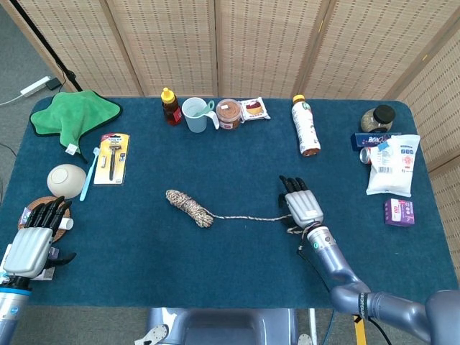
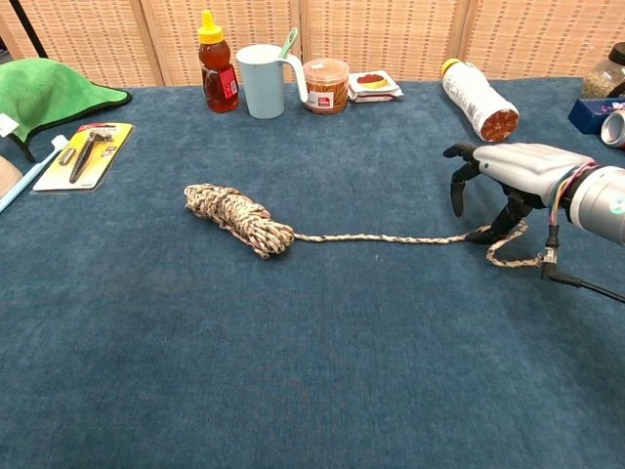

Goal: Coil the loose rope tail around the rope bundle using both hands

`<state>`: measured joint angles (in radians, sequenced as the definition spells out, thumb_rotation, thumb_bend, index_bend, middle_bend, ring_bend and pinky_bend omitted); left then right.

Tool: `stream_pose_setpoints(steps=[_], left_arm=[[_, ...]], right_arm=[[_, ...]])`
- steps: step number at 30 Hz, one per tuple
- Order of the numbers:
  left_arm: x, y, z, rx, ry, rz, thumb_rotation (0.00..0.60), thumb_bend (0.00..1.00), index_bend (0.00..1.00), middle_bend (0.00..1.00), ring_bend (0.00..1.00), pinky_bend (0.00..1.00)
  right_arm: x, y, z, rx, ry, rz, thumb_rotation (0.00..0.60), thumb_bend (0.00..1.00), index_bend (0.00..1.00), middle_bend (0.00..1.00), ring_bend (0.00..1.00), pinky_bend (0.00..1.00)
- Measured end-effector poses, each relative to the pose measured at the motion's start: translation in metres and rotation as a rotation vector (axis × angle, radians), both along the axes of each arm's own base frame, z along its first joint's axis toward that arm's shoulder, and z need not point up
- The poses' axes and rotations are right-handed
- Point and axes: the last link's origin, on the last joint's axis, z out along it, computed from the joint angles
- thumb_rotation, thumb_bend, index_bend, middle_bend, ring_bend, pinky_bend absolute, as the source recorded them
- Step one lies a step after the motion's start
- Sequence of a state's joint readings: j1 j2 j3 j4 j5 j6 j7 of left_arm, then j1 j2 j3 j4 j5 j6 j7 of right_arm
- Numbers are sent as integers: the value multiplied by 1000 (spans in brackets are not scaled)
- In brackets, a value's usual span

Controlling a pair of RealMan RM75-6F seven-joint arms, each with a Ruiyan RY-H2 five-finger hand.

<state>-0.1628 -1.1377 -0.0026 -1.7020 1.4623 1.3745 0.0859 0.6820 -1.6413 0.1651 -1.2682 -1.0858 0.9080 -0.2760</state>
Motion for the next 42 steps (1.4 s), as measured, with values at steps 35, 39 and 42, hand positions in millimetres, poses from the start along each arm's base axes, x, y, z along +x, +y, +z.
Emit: stream_pose_setpoints(steps=[35, 39, 42], left_arm=[[0, 0, -2, -12, 1, -1, 600, 106, 0, 0, 0, 0], [0, 0, -2, -13, 1, -2, 600, 106, 0, 0, 0, 0], [0, -1, -2, -15, 2, -2, 600, 106, 0, 0, 0, 0]], right_arm=[[-4, -2, -7, 16, 5, -5, 600, 437, 534, 0, 0, 0], [-5, -2, -8, 17, 4, -7, 600, 439, 548, 0, 0, 0], [-5, -2, -9, 16, 5, -7, 600, 444, 562, 0, 0, 0]])
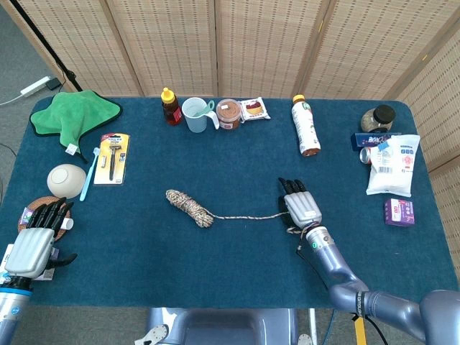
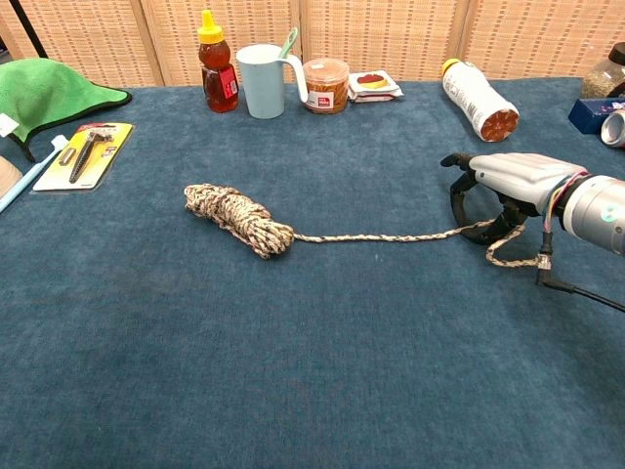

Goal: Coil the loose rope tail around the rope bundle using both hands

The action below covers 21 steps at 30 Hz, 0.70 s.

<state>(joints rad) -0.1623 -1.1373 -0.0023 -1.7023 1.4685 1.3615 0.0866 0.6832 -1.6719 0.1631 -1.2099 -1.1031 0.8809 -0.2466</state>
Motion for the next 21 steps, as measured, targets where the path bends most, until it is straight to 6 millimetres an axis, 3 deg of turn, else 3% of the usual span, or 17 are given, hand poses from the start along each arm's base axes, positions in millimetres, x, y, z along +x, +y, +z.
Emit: stream_pose_setpoints(steps=[14, 21], left_arm=[[2, 2, -3, -5, 12, -11, 600, 106, 0, 0, 0, 0], [14, 18, -5, -7, 31, -93, 600, 106, 0, 0, 0, 0]], right_arm=[[-1, 2, 1, -4, -3, 8, 600, 497, 601, 0, 0, 0], [-2, 6, 8, -12, -11, 23, 600, 497, 623, 0, 0, 0]])
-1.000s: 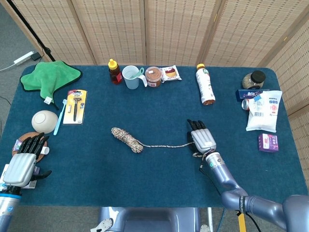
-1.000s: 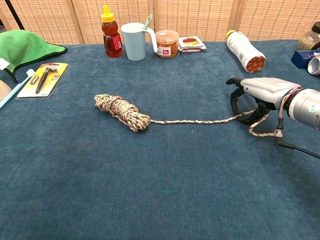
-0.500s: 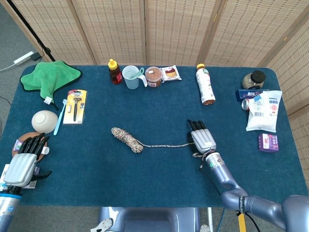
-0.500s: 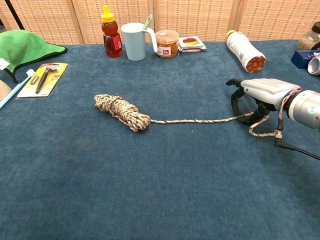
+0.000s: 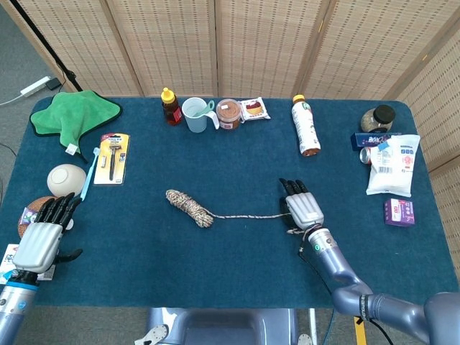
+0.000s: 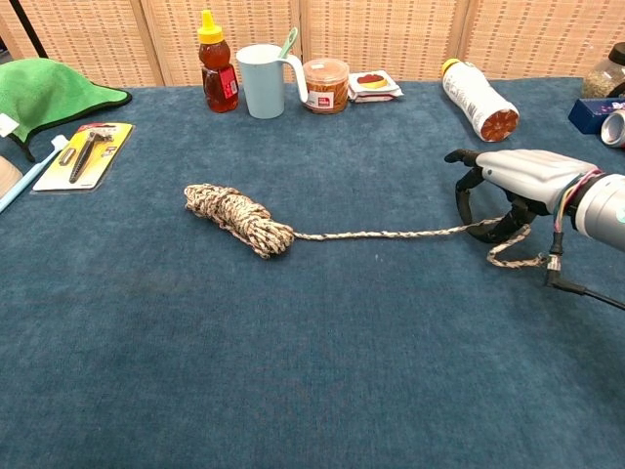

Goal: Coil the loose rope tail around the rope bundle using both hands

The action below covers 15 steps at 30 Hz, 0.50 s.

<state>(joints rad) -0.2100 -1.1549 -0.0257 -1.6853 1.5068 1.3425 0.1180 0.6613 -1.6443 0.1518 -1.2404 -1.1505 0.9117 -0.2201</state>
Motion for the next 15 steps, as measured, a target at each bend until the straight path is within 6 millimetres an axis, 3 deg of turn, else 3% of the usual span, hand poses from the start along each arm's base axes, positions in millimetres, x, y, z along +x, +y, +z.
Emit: stream_pose_setpoints(steps=[6, 15], left_arm=[[16, 26, -12, -69, 1, -179, 600, 106, 0, 0, 0, 0], [53, 78, -35, -126, 202, -433, 600, 107, 0, 0, 0, 0]], right_arm=[[-1, 6, 11, -11, -9, 10, 600, 506, 627, 0, 0, 0], [-2, 11, 22, -21, -23, 12, 600, 515, 648, 0, 0, 0]])
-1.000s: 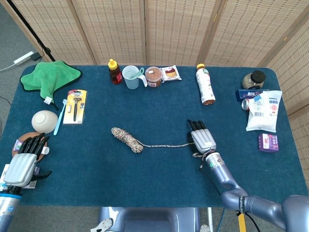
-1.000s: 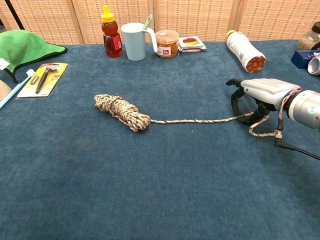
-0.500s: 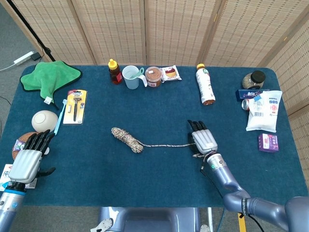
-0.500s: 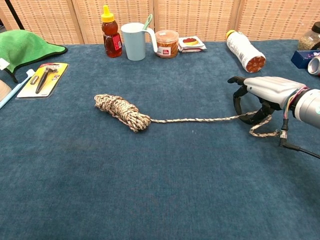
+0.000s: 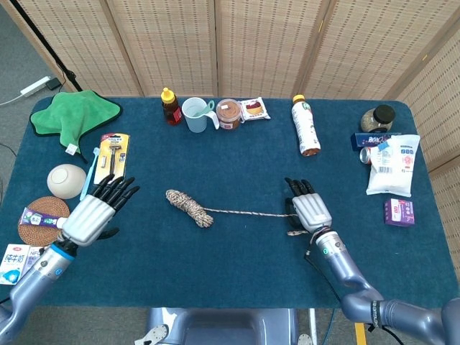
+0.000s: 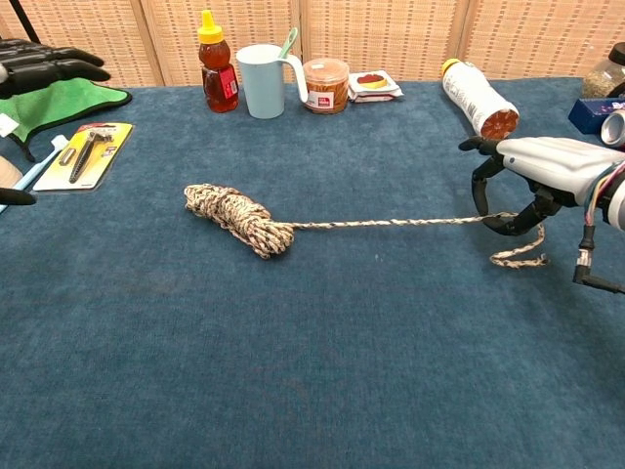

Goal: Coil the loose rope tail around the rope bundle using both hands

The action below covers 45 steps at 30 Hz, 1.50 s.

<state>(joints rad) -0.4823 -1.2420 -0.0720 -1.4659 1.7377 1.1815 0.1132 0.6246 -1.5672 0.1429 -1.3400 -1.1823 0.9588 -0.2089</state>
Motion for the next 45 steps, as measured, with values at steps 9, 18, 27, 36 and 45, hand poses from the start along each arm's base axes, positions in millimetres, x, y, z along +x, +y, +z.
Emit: stream_pose_setpoints(steps=[9, 18, 27, 36, 45], left_arm=[[32, 60, -48, -35, 184, -203, 600, 123, 0, 0, 0, 0], [52, 75, -102, -102, 244, -251, 600, 130, 0, 0, 0, 0], [55, 84, -125, -146, 245, -205, 600, 192, 0, 0, 0, 79], [63, 89, -141, -154, 245, -190, 600, 307, 288, 133, 157, 417], [61, 88, -144, -165, 216, -176, 600, 375, 536, 353, 386, 604]], right_arm=[[-2, 0, 3, 2, 2, -5, 600, 518, 651, 0, 0, 0], [-6, -1, 3, 3, 3, -12, 600, 524, 652, 0, 0, 0], [-6, -1, 7, -2, -17, -14, 600, 533, 653, 0, 0, 0], [-12, 0, 8, -2, -16, -28, 600, 535, 653, 0, 0, 0], [-10, 1, 8, 1, -23, -21, 600, 536, 656, 0, 0, 0]])
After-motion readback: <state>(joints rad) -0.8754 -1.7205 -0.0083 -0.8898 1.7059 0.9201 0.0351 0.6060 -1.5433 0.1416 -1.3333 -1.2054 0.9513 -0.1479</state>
